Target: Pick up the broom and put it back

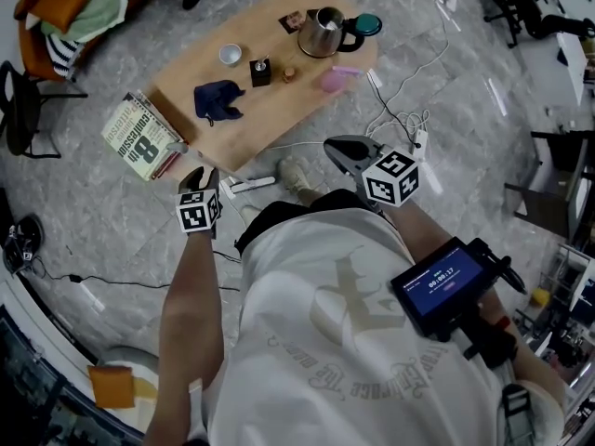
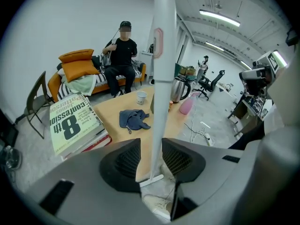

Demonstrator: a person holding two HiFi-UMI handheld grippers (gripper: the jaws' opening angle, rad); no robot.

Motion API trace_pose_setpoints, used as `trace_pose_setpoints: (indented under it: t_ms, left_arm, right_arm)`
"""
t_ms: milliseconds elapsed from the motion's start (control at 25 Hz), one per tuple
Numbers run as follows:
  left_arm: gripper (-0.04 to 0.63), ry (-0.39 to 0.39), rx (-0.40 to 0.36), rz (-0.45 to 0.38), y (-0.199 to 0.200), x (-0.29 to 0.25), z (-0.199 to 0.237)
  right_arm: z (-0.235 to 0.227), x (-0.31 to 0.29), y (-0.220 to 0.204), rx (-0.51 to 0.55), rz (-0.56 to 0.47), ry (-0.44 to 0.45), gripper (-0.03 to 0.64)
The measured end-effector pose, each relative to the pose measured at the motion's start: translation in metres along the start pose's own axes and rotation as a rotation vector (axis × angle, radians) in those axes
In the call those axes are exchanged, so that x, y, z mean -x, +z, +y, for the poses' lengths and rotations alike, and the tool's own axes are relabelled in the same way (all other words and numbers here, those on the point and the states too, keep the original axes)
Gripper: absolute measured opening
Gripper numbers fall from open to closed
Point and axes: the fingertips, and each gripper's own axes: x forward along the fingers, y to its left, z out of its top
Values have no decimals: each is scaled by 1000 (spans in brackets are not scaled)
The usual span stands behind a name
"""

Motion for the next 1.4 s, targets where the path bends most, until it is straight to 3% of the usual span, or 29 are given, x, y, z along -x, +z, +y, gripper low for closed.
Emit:
trace_pose_setpoints:
  t_ms: [320,760,1040,1400]
  left_arm:
    - [150,41,64,-71,24,7,-17]
    - [150,90,177,-195,4,68,-59]
    - [150,51,162,-171,-16,76,-85]
    - [150,-25,97,-220,-40,120,-111]
  right_arm:
    - [-10,-20,11,56,25,127,17]
    - [11,-33,12,151,40,260,17]
    - [3,-23,-9,102,23,222,17]
    - [42,31,-63,40,-38,116,17]
